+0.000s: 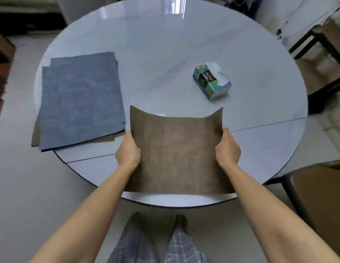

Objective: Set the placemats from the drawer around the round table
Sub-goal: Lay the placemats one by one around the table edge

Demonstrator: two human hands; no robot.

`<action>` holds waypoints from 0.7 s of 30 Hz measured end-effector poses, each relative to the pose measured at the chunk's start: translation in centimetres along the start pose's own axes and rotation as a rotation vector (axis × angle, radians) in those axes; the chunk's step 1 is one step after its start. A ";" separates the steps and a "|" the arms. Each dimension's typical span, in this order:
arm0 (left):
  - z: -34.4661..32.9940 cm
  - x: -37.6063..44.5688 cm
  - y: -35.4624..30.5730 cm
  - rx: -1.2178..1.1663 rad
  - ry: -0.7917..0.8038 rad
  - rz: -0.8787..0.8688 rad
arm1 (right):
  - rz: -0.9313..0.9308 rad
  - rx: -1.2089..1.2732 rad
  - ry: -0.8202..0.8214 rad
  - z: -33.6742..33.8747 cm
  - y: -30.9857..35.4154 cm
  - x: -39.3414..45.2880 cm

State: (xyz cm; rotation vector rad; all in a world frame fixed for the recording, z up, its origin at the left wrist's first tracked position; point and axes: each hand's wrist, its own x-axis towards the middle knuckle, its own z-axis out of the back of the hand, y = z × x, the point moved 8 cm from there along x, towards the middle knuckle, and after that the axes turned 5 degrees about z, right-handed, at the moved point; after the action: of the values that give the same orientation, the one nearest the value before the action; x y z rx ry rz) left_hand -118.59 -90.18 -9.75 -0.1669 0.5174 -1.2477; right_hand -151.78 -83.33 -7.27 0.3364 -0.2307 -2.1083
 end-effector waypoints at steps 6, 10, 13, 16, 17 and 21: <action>-2.7 -3.0 5.6 0.003 0.113 0.232 | -0.232 0.068 0.112 -3.4 -6.8 -1.2; -4.2 -4.4 9.0 -0.172 0.039 0.364 | -0.303 0.118 0.156 -5.4 -8.7 -3.5; -4.6 -5.1 9.3 -0.355 -0.027 0.315 | -0.236 0.097 0.154 -6.0 -8.8 -3.9; -3.7 -4.6 10.5 -0.454 -0.062 0.340 | -0.170 0.169 0.160 -6.0 -9.6 -3.8; -3.4 -4.4 11.1 -0.469 -0.076 0.376 | -0.149 0.168 0.150 -5.8 -9.9 -3.8; -3.0 -4.8 11.7 -0.450 -0.127 0.440 | -0.174 0.174 0.118 -5.6 -10.3 -3.7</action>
State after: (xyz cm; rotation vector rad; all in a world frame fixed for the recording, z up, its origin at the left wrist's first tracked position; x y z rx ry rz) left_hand -110.98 -81.49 -15.65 -0.4814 0.6775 -0.6752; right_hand -156.24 -74.93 -15.03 0.6013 -0.3259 -2.2358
